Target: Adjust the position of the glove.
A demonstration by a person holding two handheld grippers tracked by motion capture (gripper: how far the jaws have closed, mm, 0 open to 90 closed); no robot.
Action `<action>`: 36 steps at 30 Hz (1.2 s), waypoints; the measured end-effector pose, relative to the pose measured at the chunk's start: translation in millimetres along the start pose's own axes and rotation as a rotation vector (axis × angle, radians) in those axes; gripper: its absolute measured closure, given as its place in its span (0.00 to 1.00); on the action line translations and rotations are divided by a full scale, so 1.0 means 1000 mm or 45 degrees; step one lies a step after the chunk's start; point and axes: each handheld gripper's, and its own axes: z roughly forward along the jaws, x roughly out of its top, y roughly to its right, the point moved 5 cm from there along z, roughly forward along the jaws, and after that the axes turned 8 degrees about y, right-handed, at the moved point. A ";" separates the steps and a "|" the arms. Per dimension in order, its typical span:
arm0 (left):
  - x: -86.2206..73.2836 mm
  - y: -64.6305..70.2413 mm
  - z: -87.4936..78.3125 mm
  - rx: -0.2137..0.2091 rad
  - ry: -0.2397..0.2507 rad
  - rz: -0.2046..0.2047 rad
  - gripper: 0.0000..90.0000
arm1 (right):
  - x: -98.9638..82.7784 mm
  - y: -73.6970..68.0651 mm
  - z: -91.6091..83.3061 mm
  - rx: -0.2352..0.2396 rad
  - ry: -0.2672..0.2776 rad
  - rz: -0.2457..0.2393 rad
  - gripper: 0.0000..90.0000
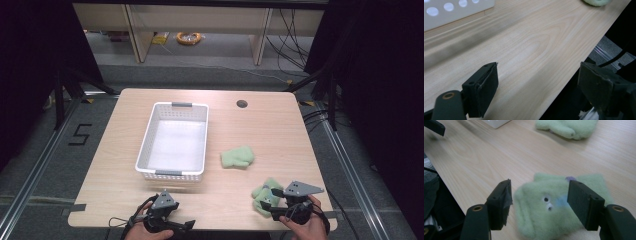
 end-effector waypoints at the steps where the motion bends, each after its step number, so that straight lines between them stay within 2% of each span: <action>1: 0.000 0.000 0.000 0.003 -0.001 0.003 0.18 | 0.000 0.000 0.000 -0.017 0.002 -0.004 0.42; 2: 0.000 0.000 0.000 0.003 -0.001 0.003 0.18 | 0.000 0.000 0.000 -0.017 0.002 -0.004 0.42; 3: 0.000 -0.001 0.000 0.000 -0.013 0.016 0.18 | 0.002 -0.003 0.001 -0.044 0.003 0.018 0.43; 4: 0.000 -0.001 0.000 0.001 -0.009 0.012 0.18 | 0.003 0.000 0.002 -0.028 0.011 -0.022 0.43; 5: 0.000 -0.001 0.000 0.001 -0.009 0.012 0.18 | 0.004 0.000 0.002 -0.050 0.003 -0.019 0.44; 6: 0.000 -0.001 0.000 0.001 -0.005 0.009 0.18 | 0.005 -0.002 0.002 -0.043 -0.007 0.003 0.45; 7: 0.000 0.000 0.001 0.005 0.017 -0.014 0.18 | 0.006 -0.001 0.003 -0.045 0.003 -0.023 0.45; 8: 0.000 0.000 0.001 0.004 0.016 -0.014 0.18 | 0.008 -0.001 0.004 -0.042 0.007 -0.026 0.46; 11: 0.000 0.000 0.001 0.003 0.014 -0.013 0.18 | 0.012 -0.002 0.004 -0.046 0.003 -0.006 0.47; 12: 0.000 -0.001 0.000 -0.001 -0.014 0.012 0.18 | 0.018 0.000 0.005 -0.035 0.009 -0.037 0.48; 13: 0.000 -0.001 0.000 -0.001 -0.014 0.012 0.18 | 0.018 0.000 0.005 -0.035 0.009 -0.037 0.48; 14: 0.000 0.000 0.001 0.005 0.010 -0.013 0.18 | 0.024 0.001 0.005 -0.048 0.024 -0.056 0.48; 15: 0.000 0.000 0.001 0.005 0.010 -0.013 0.18 | 0.024 0.001 0.005 -0.048 0.024 -0.056 0.48; 17: 0.000 0.000 0.001 0.006 0.010 -0.017 0.18 | 0.029 0.002 0.006 -0.033 0.024 -0.050 0.48; 18: 0.000 0.000 0.002 0.006 0.006 -0.013 0.18 | 0.034 0.001 0.008 -0.044 0.033 -0.007 0.49; 21: 0.000 0.000 0.002 0.007 0.007 -0.012 0.18 | 0.039 0.005 0.011 -0.047 0.036 -0.024 0.50; 24: 0.000 -0.001 0.001 0.008 0.009 -0.006 0.18 | 0.052 0.006 0.017 -0.059 0.018 -0.004 0.51; 25: 0.000 -0.001 0.001 0.008 0.009 -0.006 0.18 | 0.055 0.009 0.019 -0.059 0.011 -0.026 0.51; 26: 0.000 -0.001 0.001 0.009 0.001 -0.023 0.18 | 0.058 0.008 0.020 -0.059 0.003 0.018 0.51; 29: 0.000 -0.002 0.001 0.016 -0.001 -0.017 0.18 | 0.063 0.012 0.023 -0.052 0.015 0.007 0.51; 30: 0.000 -0.002 0.000 0.007 0.003 -0.003 0.18 | 0.067 0.013 0.026 -0.049 0.008 0.030 0.51; 33: 0.000 -0.001 0.000 0.011 0.002 -0.020 0.18 | 0.069 0.014 0.028 -0.047 0.007 0.031 0.51; 35: 0.000 -0.002 0.000 0.006 -0.006 0.007 0.18 | 0.071 0.016 0.030 -0.044 0.000 0.015 0.51; 36: 0.000 -0.001 0.001 0.008 0.004 -0.026 0.18 | 0.072 0.017 0.032 -0.043 -0.005 0.013 0.51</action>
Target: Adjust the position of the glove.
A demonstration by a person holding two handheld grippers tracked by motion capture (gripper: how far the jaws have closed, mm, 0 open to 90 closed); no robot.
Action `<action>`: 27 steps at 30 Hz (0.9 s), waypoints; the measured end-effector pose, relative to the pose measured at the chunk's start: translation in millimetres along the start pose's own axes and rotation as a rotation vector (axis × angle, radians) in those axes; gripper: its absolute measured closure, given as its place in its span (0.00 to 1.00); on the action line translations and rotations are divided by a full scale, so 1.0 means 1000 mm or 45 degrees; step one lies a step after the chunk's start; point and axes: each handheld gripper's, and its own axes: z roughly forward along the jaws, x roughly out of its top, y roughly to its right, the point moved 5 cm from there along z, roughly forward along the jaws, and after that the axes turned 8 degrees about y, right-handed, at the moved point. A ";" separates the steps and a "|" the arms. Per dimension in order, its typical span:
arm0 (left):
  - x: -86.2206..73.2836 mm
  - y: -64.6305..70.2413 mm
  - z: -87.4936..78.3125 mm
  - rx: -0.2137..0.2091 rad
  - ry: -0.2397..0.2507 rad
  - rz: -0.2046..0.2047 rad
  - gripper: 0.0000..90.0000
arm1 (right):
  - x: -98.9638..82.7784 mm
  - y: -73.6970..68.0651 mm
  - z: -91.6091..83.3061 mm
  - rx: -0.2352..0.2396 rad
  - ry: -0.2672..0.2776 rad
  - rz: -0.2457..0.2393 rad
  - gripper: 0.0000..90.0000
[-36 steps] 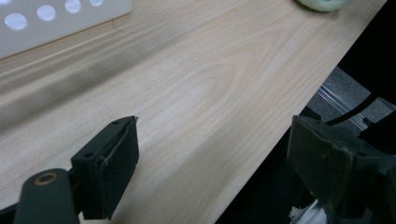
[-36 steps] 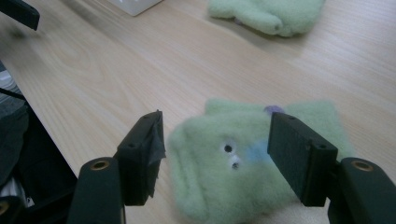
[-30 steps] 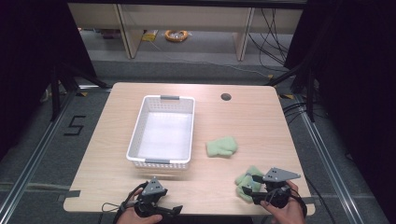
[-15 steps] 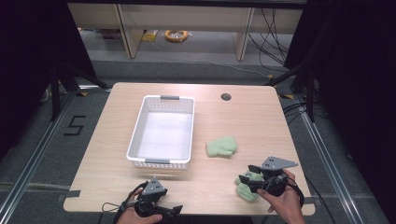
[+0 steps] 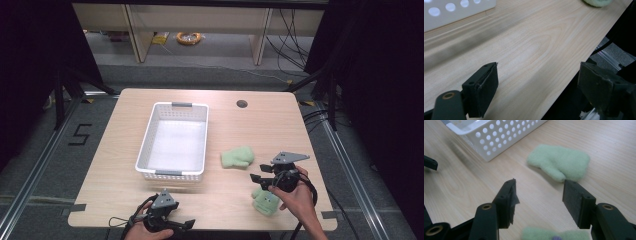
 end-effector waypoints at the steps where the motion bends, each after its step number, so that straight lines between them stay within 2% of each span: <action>1: 0.000 0.000 0.000 0.000 0.000 0.000 0.18 | 0.000 0.000 0.000 0.000 0.000 0.000 0.51; 3: 0.000 0.000 0.000 -0.001 -0.001 0.001 0.18 | 0.001 0.002 0.002 -0.003 -0.001 -0.004 0.51; 4: 0.000 -0.001 0.000 -0.001 0.001 0.013 0.18 | 0.002 0.000 0.002 -0.001 -0.020 0.042 0.51; 5: 0.000 -0.001 0.000 -0.006 -0.004 0.021 0.18 | 0.003 0.002 0.005 -0.009 0.001 0.019 0.51; 6: 0.001 0.000 0.001 0.000 0.013 0.002 0.18 | 0.005 0.004 0.007 -0.010 -0.014 0.006 0.51; 8: 0.001 -0.001 0.000 0.003 0.011 0.003 0.18 | 0.008 0.004 0.011 -0.013 -0.027 0.015 0.50; 9: 0.001 -0.001 0.000 0.005 0.013 -0.001 0.18 | 0.010 0.007 0.013 -0.016 -0.030 -0.014 0.50; 11: 0.001 -0.003 -0.002 0.003 -0.002 0.024 0.18 | 0.012 0.008 0.017 -0.016 -0.036 -0.006 0.49; 13: 0.001 -0.002 -0.002 0.005 0.001 0.021 0.18 | 0.014 0.010 0.021 -0.024 -0.014 -0.011 0.49; 14: 0.001 -0.002 -0.001 0.004 0.006 0.018 0.18 | 0.017 0.010 0.025 -0.022 -0.047 0.012 0.50; 15: 0.002 -0.001 0.000 0.005 0.023 0.001 0.18 | 0.019 0.014 0.028 -0.026 -0.041 -0.034 0.50; 16: 0.001 -0.003 -0.002 0.002 0.000 0.027 0.18 | 0.021 0.014 0.031 -0.029 -0.049 -0.025 0.50; 17: 0.001 -0.002 -0.001 0.005 0.012 -0.005 0.18 | 0.023 0.013 0.034 -0.025 -0.048 0.012 0.50; 18: 0.001 -0.002 -0.001 0.005 0.012 -0.005 0.18 | 0.025 0.015 0.036 -0.025 -0.059 -0.020 0.50; 19: 0.002 -0.003 -0.002 0.011 0.004 0.022 0.18 | 0.025 0.015 0.036 -0.025 -0.059 -0.020 0.50; 20: 0.002 -0.003 -0.002 0.014 0.003 0.024 0.18 | 0.028 0.018 0.044 -0.041 -0.054 -0.043 0.52; 21: 0.002 -0.003 -0.002 0.013 0.003 0.024 0.18 | 0.029 0.018 0.046 -0.034 -0.084 -0.045 0.53; 22: 0.002 -0.002 -0.002 0.004 0.014 0.011 0.18 | 0.031 0.017 0.051 -0.033 -0.066 -0.025 0.53; 24: 0.002 -0.001 -0.001 0.005 0.013 -0.004 0.18 | 0.032 0.017 0.054 -0.035 -0.086 -0.035 0.55; 27: 0.001 -0.003 -0.001 0.020 -0.001 0.014 0.18 | 0.034 0.020 0.065 -0.023 -0.114 -0.022 0.58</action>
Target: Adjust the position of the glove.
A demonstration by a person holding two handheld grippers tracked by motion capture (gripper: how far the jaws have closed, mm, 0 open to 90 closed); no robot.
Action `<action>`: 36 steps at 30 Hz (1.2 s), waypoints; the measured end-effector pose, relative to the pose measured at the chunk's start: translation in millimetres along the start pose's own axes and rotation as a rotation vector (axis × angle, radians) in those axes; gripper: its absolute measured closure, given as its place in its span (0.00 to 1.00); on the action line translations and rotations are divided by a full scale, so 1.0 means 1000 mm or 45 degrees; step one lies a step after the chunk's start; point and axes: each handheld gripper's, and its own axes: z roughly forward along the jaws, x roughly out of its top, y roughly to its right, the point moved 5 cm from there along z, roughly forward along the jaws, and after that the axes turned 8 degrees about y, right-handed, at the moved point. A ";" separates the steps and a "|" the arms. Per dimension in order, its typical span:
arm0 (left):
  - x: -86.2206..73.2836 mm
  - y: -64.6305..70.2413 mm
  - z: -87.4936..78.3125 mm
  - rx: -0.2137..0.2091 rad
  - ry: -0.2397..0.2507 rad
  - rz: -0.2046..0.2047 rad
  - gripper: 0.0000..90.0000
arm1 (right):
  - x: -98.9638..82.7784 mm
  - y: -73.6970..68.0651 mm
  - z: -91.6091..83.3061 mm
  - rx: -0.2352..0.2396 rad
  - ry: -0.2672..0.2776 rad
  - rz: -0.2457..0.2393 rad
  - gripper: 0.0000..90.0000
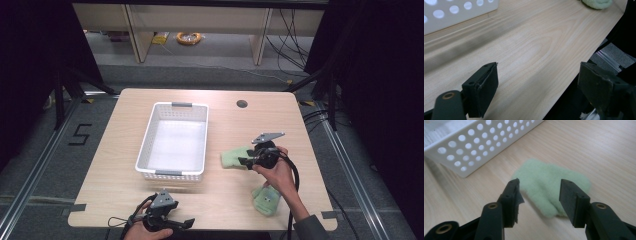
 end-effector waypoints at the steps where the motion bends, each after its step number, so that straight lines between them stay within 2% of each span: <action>1: 0.000 0.000 0.000 -0.001 -0.001 0.003 0.18 | 0.001 0.003 0.008 -0.008 -0.029 0.002 0.59; 3: 0.000 0.000 -0.001 -0.005 0.000 0.010 0.18 | 0.002 0.006 0.012 -0.012 -0.030 -0.002 0.59; 5: 0.000 0.001 0.000 -0.008 0.004 -0.007 0.18 | 0.003 0.009 0.023 -0.017 -0.033 0.016 0.62; 7: 0.001 0.002 0.000 -0.016 0.013 -0.016 0.18 | 0.003 0.011 0.029 -0.030 -0.050 0.000 0.62; 10: 0.001 0.001 -0.001 -0.020 0.012 -0.001 0.18 | 0.002 0.011 0.034 -0.035 -0.064 0.002 0.63; 11: 0.000 0.002 0.000 -0.022 0.010 -0.020 0.18 | 0.001 0.014 0.039 -0.051 -0.074 0.001 0.65; 14: 0.001 0.002 -0.001 -0.017 0.013 -0.014 0.18 | 0.000 0.014 0.042 -0.049 -0.092 0.002 0.66; 15: 0.001 0.001 -0.001 -0.023 0.013 0.003 0.18 | -0.001 0.016 0.042 -0.052 -0.112 -0.008 0.66; 16: 0.001 0.002 0.000 -0.017 0.014 -0.018 0.18 | -0.002 0.017 0.046 -0.057 -0.099 -0.009 0.68; 18: 0.001 0.002 0.000 -0.018 0.014 -0.017 0.18 | -0.004 0.020 0.048 -0.057 -0.126 -0.019 0.71; 19: 0.001 0.002 -0.001 -0.017 0.014 -0.016 0.18 | -0.004 0.019 0.049 -0.054 -0.134 0.002 0.72; 22: 0.001 0.002 -0.001 -0.021 0.018 -0.017 0.18 | -0.008 0.019 0.053 -0.051 -0.139 -0.007 0.78; 23: 0.001 0.002 0.000 -0.017 0.025 -0.010 0.18 | -0.010 0.019 0.056 -0.066 -0.118 -0.008 0.81; 24: 0.001 0.002 0.000 -0.017 0.025 -0.010 0.18 | -0.010 0.019 0.056 -0.066 -0.118 -0.008 0.81; 25: 0.001 0.003 0.000 -0.013 0.027 -0.015 0.18 | -0.012 0.017 0.058 -0.049 -0.117 0.011 0.85; 26: 0.001 0.003 0.000 -0.029 0.018 -0.009 0.18 | -0.012 0.018 0.057 -0.048 -0.118 0.000 0.88; 30: 0.001 0.001 -0.002 -0.017 -0.005 0.012 0.18 | -0.013 0.019 0.056 -0.042 -0.136 -0.011 0.93; 33: 0.001 0.003 0.000 -0.026 0.019 -0.011 0.18 | -0.013 0.018 0.055 -0.039 -0.139 -0.002 0.96; 34: 0.002 0.003 -0.001 -0.026 0.028 -0.011 0.18 | -0.012 0.018 0.056 -0.048 -0.105 -0.003 0.97; 35: 0.002 0.003 -0.001 -0.023 0.033 -0.010 0.18 | -0.011 0.017 0.052 -0.043 -0.122 -0.015 0.97; 36: 0.002 0.003 -0.001 -0.023 0.033 -0.010 0.18 | -0.010 0.017 0.052 -0.051 -0.089 -0.019 0.97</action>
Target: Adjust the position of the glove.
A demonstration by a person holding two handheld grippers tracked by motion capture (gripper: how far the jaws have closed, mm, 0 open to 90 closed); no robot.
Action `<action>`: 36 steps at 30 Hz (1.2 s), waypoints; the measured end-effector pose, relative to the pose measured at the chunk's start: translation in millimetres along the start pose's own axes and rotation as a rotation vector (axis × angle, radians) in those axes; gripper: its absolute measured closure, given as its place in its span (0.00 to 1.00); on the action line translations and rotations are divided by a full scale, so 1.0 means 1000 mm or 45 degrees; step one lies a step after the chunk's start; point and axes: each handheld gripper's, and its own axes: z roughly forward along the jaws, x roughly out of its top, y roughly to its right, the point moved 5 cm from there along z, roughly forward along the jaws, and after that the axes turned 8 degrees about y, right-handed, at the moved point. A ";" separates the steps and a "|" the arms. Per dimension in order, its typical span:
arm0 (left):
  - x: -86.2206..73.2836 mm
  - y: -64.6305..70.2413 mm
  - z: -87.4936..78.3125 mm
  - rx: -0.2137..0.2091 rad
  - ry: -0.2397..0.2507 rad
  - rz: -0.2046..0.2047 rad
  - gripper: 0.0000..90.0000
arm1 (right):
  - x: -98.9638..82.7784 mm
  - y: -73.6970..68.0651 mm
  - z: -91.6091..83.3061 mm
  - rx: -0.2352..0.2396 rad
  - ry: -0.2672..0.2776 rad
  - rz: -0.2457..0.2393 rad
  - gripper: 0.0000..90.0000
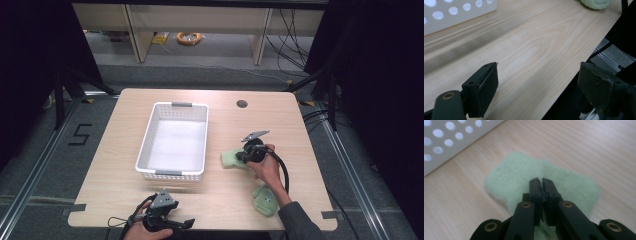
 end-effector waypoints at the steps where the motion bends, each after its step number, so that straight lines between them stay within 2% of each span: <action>1: 0.000 -0.002 -0.001 -0.001 -0.018 0.018 0.18 | 0.002 -0.001 -0.004 0.013 0.010 0.008 0.98; 2: -0.001 -0.001 -0.001 0.000 -0.022 0.000 0.18 | 0.004 0.000 -0.006 0.006 0.034 0.007 0.98; 4: 0.000 -0.002 -0.002 -0.004 -0.028 0.013 0.18 | 0.006 -0.002 -0.012 0.029 0.028 0.013 0.98; 5: 0.000 -0.002 -0.002 0.001 -0.019 0.023 0.18 | 0.009 -0.002 -0.019 0.028 0.065 -0.006 0.98; 6: 0.000 -0.002 -0.002 0.001 -0.019 0.023 0.18 | 0.009 -0.002 -0.019 0.028 0.065 -0.006 0.98; 7: 0.000 -0.002 -0.003 0.001 -0.021 0.025 0.18 | 0.013 -0.006 -0.027 0.037 0.113 0.005 0.99; 8: 0.000 -0.002 -0.003 0.001 -0.021 0.025 0.18 | 0.013 -0.006 -0.027 0.037 0.113 0.005 0.99; 9: 0.000 -0.002 -0.002 0.003 -0.016 0.022 0.18 | 0.016 -0.010 -0.038 0.045 0.121 0.008 0.99; 10: 0.000 -0.002 -0.002 0.003 -0.016 0.022 0.18 | 0.016 -0.010 -0.038 0.045 0.121 0.008 0.99; 11: 0.000 -0.002 -0.002 0.000 -0.016 0.020 0.18 | 0.018 -0.016 -0.050 0.053 0.127 -0.014 0.99; 12: 0.001 -0.001 -0.002 0.006 0.004 -0.002 0.18 | 0.018 -0.020 -0.055 0.068 0.137 0.002 0.99; 14: 0.001 -0.001 -0.002 0.006 0.010 -0.008 0.18 | 0.017 -0.023 -0.059 0.068 0.148 -0.003 0.99; 15: 0.001 -0.001 -0.001 0.005 0.016 -0.009 0.18 | 0.015 -0.031 -0.065 0.086 0.183 -0.007 0.99; 16: 0.001 -0.001 -0.001 0.010 0.018 -0.008 0.18 | 0.012 -0.037 -0.067 0.101 0.177 0.020 0.99; 17: 0.001 -0.003 -0.002 0.021 0.002 0.000 0.18 | 0.009 -0.040 -0.070 0.127 0.150 -0.008 0.99; 18: 0.001 -0.003 -0.002 0.021 0.002 0.000 0.18 | 0.009 -0.040 -0.070 0.127 0.150 -0.008 0.99; 19: 0.001 -0.001 -0.003 0.000 0.000 -0.022 0.18 | 0.002 -0.049 -0.073 0.132 0.164 0.009 0.99; 20: 0.001 -0.001 -0.003 0.000 0.000 -0.022 0.18 | 0.002 -0.049 -0.073 0.132 0.164 0.009 0.99; 21: 0.002 -0.003 -0.004 0.005 -0.004 0.011 0.18 | -0.005 -0.054 -0.077 0.139 0.144 -0.008 0.99; 24: 0.002 -0.003 -0.003 0.009 0.008 0.010 0.18 | -0.011 -0.060 -0.079 0.150 0.145 -0.022 0.99; 25: 0.002 -0.001 -0.003 0.007 0.014 -0.021 0.18 | -0.016 -0.066 -0.081 0.164 0.147 -0.034 0.98; 26: 0.002 -0.001 -0.003 0.007 0.014 -0.021 0.18 | -0.016 -0.066 -0.081 0.164 0.147 -0.034 0.98; 27: 0.002 -0.002 -0.003 0.012 0.013 -0.016 0.18 | -0.018 -0.070 -0.080 0.166 0.165 -0.033 0.98; 28: 0.002 -0.003 -0.003 0.007 0.003 0.012 0.18 | -0.021 -0.074 -0.083 0.184 0.145 -0.032 0.99; 29: 0.002 -0.003 -0.004 0.009 0.000 0.011 0.18 | -0.025 -0.080 -0.085 0.190 0.134 -0.033 0.99; 36: 0.002 -0.003 -0.004 0.013 0.002 0.014 0.18 | -0.041 -0.094 -0.083 0.209 0.130 -0.033 0.98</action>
